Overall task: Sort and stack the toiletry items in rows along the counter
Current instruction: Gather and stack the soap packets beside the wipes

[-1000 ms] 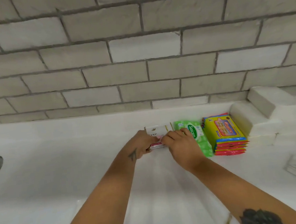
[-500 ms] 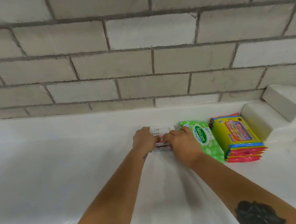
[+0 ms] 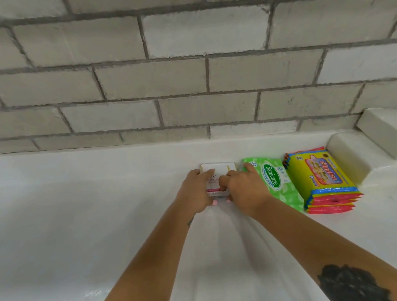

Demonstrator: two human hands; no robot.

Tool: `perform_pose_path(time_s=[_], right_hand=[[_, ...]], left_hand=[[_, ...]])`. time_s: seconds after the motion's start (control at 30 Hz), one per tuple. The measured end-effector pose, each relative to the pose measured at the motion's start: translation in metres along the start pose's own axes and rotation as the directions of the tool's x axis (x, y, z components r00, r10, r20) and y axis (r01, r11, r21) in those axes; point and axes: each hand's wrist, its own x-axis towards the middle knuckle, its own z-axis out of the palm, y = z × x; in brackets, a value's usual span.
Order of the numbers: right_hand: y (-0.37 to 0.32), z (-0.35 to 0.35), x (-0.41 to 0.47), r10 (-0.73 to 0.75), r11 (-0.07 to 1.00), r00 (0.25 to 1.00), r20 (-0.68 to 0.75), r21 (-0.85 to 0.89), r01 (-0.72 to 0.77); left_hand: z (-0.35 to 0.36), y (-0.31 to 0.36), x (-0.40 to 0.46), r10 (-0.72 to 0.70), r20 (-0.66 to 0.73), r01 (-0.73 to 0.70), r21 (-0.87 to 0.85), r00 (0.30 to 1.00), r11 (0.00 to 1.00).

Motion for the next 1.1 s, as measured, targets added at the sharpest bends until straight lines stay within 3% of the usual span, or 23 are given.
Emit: perform_pose_path(time_s=[0.13,0.33,0.53,0.73,0.93,1.1], right_hand=[[-0.003,-0.002,0.0,0.007,1.0,1.0,0.007,-0.004,-0.007],[-0.008,-0.013,-0.01,0.017,0.999,1.0,-0.003,0.038,-0.017],[-0.029,-0.031,-0.036,0.108,0.972,0.982,-0.158,0.222,-0.071],[-0.056,-0.044,-0.071,0.115,0.911,0.96,-0.257,0.413,0.001],[-0.078,-0.051,-0.105,0.102,0.855,0.964,-0.247,0.516,0.042],[-0.086,-0.051,-0.129,0.104,0.845,0.962,-0.253,0.533,0.049]], left_hand=[[0.007,0.001,0.0,-0.01,-0.072,0.008,-0.021,0.997,1.0],[-0.005,0.004,-0.013,-0.008,-0.074,0.009,0.005,0.997,1.0],[-0.04,-0.01,-0.07,-0.046,-0.19,0.017,-0.149,0.981,0.989],[-0.063,-0.033,-0.146,-0.184,-0.22,0.118,-0.282,0.958,0.952],[-0.061,-0.049,-0.214,-0.293,-0.238,0.264,-0.146,0.926,0.953],[-0.042,-0.063,-0.252,-0.447,-0.262,0.456,-0.03,0.855,0.89]])
